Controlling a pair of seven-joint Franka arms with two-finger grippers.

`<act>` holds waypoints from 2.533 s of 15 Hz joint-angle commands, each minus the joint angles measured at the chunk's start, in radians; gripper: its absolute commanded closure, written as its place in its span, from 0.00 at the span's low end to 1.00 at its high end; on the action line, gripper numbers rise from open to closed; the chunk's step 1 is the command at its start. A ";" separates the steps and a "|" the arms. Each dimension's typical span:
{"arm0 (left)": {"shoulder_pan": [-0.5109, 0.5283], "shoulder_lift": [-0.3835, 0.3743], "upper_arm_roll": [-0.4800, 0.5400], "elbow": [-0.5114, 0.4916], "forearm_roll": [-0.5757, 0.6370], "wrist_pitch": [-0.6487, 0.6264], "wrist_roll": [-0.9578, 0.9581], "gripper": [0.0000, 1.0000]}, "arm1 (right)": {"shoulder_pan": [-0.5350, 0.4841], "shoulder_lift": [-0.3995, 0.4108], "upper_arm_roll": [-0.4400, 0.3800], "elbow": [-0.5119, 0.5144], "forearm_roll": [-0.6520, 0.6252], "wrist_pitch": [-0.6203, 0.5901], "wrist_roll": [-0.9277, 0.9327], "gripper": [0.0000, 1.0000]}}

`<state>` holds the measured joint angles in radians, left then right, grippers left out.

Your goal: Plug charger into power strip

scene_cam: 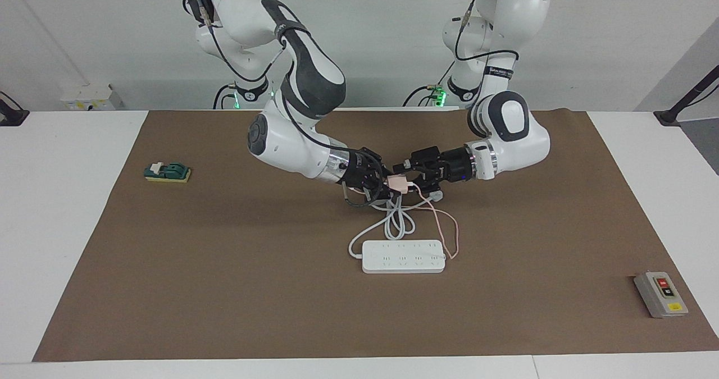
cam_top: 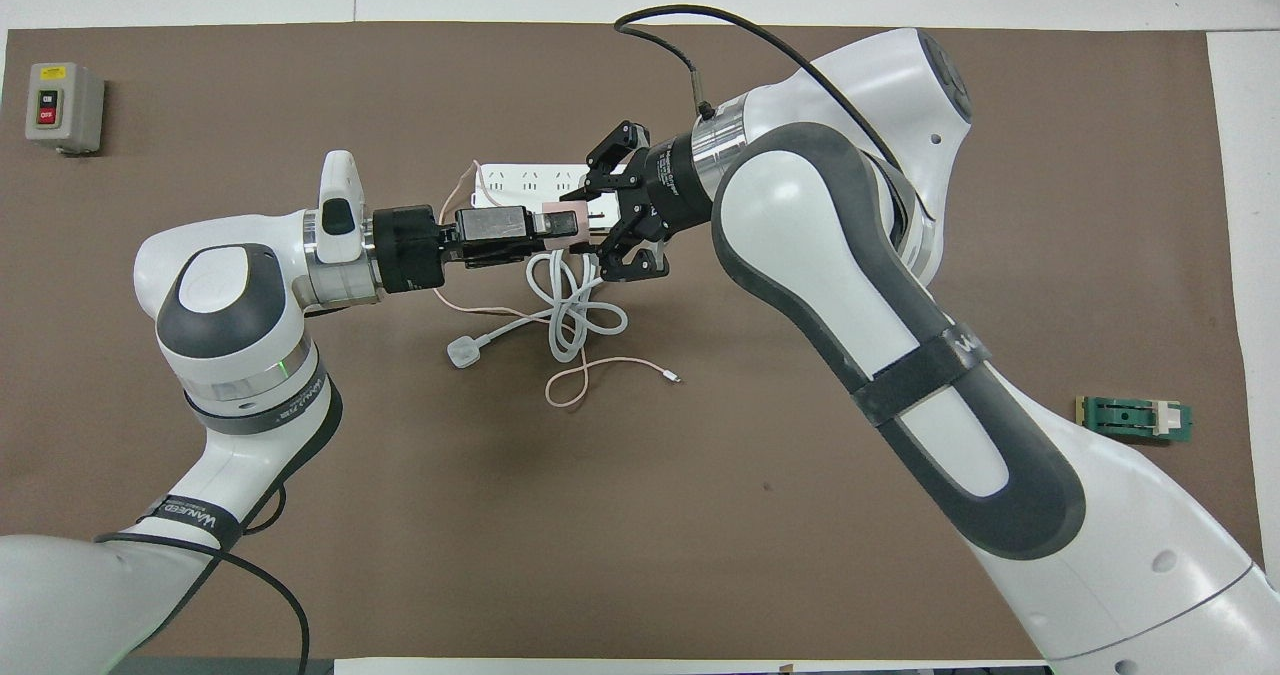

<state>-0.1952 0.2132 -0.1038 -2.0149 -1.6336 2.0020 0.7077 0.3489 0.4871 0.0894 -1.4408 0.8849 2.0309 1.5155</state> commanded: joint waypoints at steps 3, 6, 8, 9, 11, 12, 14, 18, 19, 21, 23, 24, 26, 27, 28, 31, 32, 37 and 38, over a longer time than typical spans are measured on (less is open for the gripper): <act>-0.029 0.014 0.012 0.013 -0.028 0.023 0.023 0.84 | -0.004 -0.005 0.001 -0.010 0.026 0.005 0.012 1.00; -0.029 0.014 0.012 0.013 -0.025 0.012 0.024 1.00 | -0.004 -0.005 0.003 -0.010 0.026 0.005 0.014 1.00; -0.027 0.012 0.013 0.013 -0.022 0.009 0.024 1.00 | -0.004 -0.005 0.001 -0.009 0.026 0.009 0.044 1.00; -0.026 0.012 0.013 0.013 -0.020 0.009 0.024 1.00 | -0.002 -0.005 0.001 -0.006 0.017 0.009 0.060 0.11; -0.021 0.012 0.013 0.013 -0.019 0.006 0.023 1.00 | -0.001 -0.005 0.000 -0.003 0.014 0.011 0.060 0.00; -0.017 0.012 0.013 0.015 -0.014 -0.002 0.023 1.00 | -0.001 -0.005 0.000 -0.001 0.014 0.011 0.060 0.00; -0.012 0.006 0.018 0.015 0.000 -0.011 0.019 1.00 | -0.017 -0.005 0.000 0.003 0.014 0.000 0.060 0.00; 0.052 -0.001 0.021 0.074 0.159 -0.023 -0.003 1.00 | -0.088 -0.005 -0.011 0.042 -0.018 -0.040 0.057 0.00; 0.069 -0.001 0.021 0.103 0.225 -0.026 -0.034 1.00 | -0.108 -0.005 -0.011 0.054 -0.062 -0.052 0.054 0.00; 0.088 0.005 0.021 0.159 0.335 -0.048 -0.080 1.00 | -0.140 -0.007 -0.010 0.069 -0.177 -0.080 0.029 0.00; 0.092 -0.001 0.024 0.186 0.438 -0.049 -0.082 1.00 | -0.160 -0.027 -0.011 0.091 -0.271 -0.113 -0.099 0.00; 0.091 -0.001 0.023 0.209 0.537 -0.048 -0.079 1.00 | -0.172 -0.041 -0.013 0.091 -0.305 -0.130 -0.169 0.00; 0.080 0.011 0.020 0.278 0.764 -0.051 -0.068 1.00 | -0.212 -0.068 -0.017 0.091 -0.372 -0.196 -0.337 0.00; 0.076 0.020 0.018 0.306 0.855 -0.052 -0.066 1.00 | -0.229 -0.085 -0.017 0.089 -0.418 -0.227 -0.433 0.00; 0.071 0.032 0.018 0.311 0.933 -0.043 -0.059 1.00 | -0.238 -0.096 -0.017 0.089 -0.472 -0.253 -0.534 0.00; 0.059 0.029 0.019 0.301 1.058 -0.048 0.138 1.00 | -0.248 -0.139 -0.019 0.089 -0.622 -0.317 -0.849 0.00; 0.059 0.032 0.019 0.308 1.101 -0.042 0.180 1.00 | -0.257 -0.153 -0.019 0.089 -0.664 -0.337 -0.944 0.00; 0.011 0.048 0.015 0.288 1.294 0.159 0.298 1.00 | -0.280 -0.245 -0.019 0.065 -0.849 -0.376 -1.464 0.00; -0.003 0.061 0.016 0.289 1.304 0.178 0.346 1.00 | -0.280 -0.261 -0.019 0.065 -0.866 -0.392 -1.527 0.00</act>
<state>-0.1621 0.2466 -0.0974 -1.7342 -0.3696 2.1204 0.9740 0.0819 0.2794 0.0618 -1.3437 0.0698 1.6563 0.1473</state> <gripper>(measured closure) 0.687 0.000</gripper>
